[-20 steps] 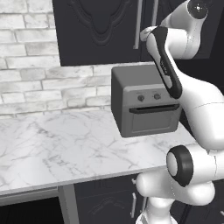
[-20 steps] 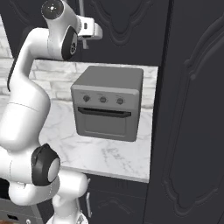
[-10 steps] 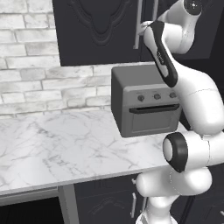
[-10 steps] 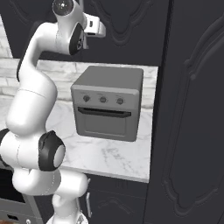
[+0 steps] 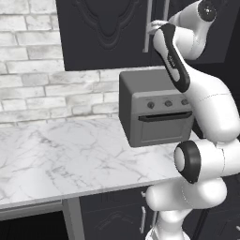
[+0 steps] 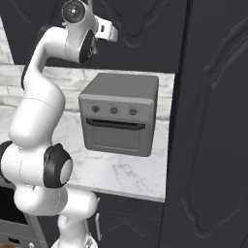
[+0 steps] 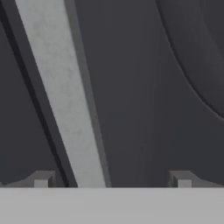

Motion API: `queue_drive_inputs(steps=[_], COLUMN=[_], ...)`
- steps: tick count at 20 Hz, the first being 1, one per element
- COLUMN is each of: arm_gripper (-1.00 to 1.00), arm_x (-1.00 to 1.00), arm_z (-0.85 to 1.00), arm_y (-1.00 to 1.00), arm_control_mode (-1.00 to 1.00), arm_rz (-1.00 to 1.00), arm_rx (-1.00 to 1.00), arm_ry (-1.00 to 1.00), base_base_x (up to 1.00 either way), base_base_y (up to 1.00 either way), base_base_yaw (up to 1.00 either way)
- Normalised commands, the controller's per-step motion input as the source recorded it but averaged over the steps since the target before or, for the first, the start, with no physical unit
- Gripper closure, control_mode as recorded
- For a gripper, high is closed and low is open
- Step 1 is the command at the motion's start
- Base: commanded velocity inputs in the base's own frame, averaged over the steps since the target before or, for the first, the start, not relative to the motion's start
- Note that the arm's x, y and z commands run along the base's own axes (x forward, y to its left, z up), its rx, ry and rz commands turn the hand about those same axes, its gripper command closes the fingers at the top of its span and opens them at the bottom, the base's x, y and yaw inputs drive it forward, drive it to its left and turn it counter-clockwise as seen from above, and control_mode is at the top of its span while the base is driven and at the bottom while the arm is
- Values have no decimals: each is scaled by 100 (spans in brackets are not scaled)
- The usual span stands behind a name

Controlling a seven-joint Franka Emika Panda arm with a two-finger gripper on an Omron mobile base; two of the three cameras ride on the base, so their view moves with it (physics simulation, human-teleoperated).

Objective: Move the ketchup and condiment bottle from the cabinet to the dining counter.

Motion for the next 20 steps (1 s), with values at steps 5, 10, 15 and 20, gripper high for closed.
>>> queue_drive_inputs(steps=[5,10,15,20], arm_gripper=[100,100,100,100], arm_x=[43,38,24,-24], arm_z=[-8,-4,-2,0], arm_y=[6,0,0,-20], arm_control_mode=[-100,-100,-100,-100], arm_rz=[0,0,0,0], arm_rx=[6,5,4,3], arm_ry=[-2,0,0,4], base_base_x=[0,0,0,0], base_base_y=[0,0,0,0], base_base_yaw=[0,0,0,0])
